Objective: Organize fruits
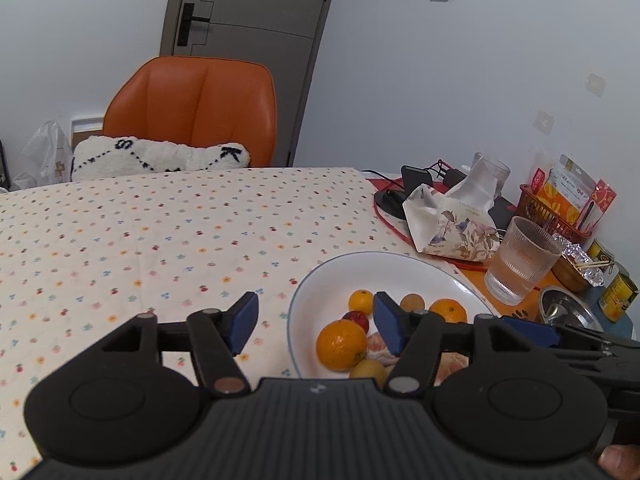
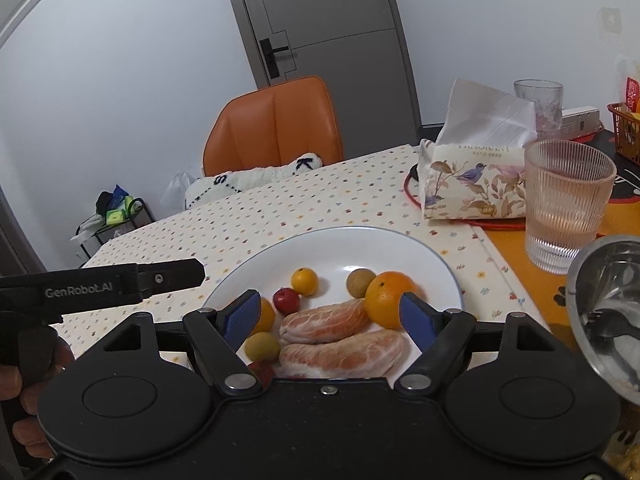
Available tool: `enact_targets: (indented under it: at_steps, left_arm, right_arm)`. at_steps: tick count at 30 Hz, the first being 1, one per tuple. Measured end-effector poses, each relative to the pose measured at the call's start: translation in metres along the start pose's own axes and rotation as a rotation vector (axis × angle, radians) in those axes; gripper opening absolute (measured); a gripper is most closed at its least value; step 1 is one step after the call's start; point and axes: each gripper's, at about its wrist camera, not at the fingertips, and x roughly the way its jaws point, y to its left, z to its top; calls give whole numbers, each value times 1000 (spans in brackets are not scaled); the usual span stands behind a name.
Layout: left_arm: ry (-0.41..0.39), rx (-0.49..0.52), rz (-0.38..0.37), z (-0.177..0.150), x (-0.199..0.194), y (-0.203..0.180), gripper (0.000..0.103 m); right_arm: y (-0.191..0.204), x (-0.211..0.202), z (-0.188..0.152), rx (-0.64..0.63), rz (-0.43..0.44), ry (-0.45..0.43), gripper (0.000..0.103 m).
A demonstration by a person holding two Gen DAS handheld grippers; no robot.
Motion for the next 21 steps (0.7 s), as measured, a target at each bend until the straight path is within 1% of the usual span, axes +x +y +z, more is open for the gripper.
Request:
enact_targets:
  at_steps: [8, 11, 13, 21]
  left_arm:
    - [-4, -13, 41, -6, -22, 11, 74]
    - [-5, -21, 58, -8, -31, 15, 76]
    - [-10, -25, 71, -10, -39, 17, 78]
    - [-31, -54, 121, -19, -71, 28, 90]
  right_arm:
    - [14, -8, -3, -10, 21, 4, 81]
    - [20, -12, -4, -16, 35, 2, 84]
    - [24, -16, -5, -19, 45, -2, 88]
    - [40, -32, -10, -35, 72, -7, 96]
